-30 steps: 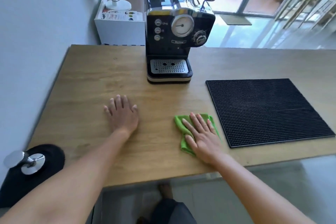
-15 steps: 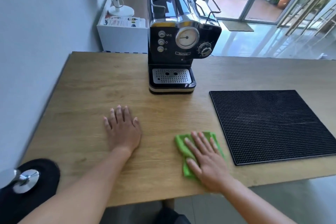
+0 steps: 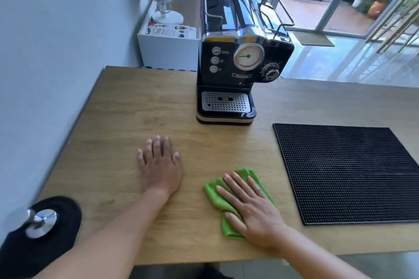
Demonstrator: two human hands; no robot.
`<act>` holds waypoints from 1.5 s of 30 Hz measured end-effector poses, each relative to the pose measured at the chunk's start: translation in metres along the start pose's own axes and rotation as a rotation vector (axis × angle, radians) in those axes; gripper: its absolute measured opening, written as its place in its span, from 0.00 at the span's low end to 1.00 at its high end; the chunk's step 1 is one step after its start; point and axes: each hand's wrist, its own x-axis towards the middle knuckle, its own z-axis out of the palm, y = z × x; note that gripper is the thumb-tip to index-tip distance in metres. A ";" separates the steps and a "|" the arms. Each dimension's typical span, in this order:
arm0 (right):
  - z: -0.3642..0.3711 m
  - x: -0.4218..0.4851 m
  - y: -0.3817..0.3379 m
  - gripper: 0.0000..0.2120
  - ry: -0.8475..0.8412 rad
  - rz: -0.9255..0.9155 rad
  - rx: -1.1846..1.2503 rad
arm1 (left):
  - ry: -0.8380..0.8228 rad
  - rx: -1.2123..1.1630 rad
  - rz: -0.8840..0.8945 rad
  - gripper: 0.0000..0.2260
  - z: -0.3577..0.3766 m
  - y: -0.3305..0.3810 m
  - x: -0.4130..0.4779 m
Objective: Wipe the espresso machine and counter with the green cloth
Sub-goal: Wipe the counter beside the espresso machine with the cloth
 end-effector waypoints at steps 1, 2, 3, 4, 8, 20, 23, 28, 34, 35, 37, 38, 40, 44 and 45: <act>-0.001 -0.006 0.021 0.30 0.005 0.067 -0.023 | -0.004 -0.001 0.003 0.27 0.000 0.000 0.000; -0.003 -0.004 0.040 0.31 0.001 0.176 -0.025 | -0.004 -0.004 0.003 0.27 0.000 0.001 -0.001; -0.007 0.010 0.054 0.32 -0.002 0.302 -0.010 | 0.000 -0.008 -0.001 0.27 0.000 0.001 -0.001; -0.011 0.031 0.062 0.33 -0.002 0.431 0.012 | 0.001 -0.010 -0.004 0.27 0.001 0.002 -0.001; -0.016 0.124 0.037 0.33 0.017 0.712 0.118 | 0.008 0.003 -0.016 0.27 0.002 0.004 0.000; -0.012 0.041 0.034 0.30 -0.027 0.136 0.019 | -0.047 0.024 -0.023 0.25 -0.015 -0.063 -0.007; -0.020 0.089 0.049 0.35 -0.024 0.550 0.040 | -0.026 0.028 -0.027 0.25 -0.012 -0.077 -0.022; -0.016 0.143 -0.038 0.32 -0.021 0.447 0.100 | 0.025 0.006 -0.031 0.24 -0.010 -0.080 -0.025; 0.002 0.038 -0.083 0.29 -0.053 -0.198 0.050 | 0.019 -0.015 -0.024 0.24 -0.006 -0.083 -0.026; 0.002 0.020 -0.062 0.28 -0.043 -0.222 0.036 | 0.018 -0.017 -0.020 0.24 -0.007 -0.083 -0.026; -0.003 0.005 -0.008 0.28 -0.047 -0.113 0.017 | 0.012 -0.022 -0.013 0.24 -0.008 -0.082 -0.026; -0.009 0.008 0.019 0.27 -0.046 0.012 0.016 | 0.007 -0.023 -0.012 0.24 -0.008 -0.081 -0.027; -0.018 0.034 0.055 0.30 -0.021 0.299 0.005 | 0.005 -0.018 -0.018 0.24 -0.008 -0.081 -0.028; -0.018 0.116 0.041 0.33 0.005 0.647 0.068 | 0.003 -0.006 -0.020 0.24 -0.009 -0.080 -0.026; -0.019 0.132 0.023 0.33 0.004 0.632 0.084 | 0.003 0.002 -0.021 0.24 -0.009 -0.079 -0.026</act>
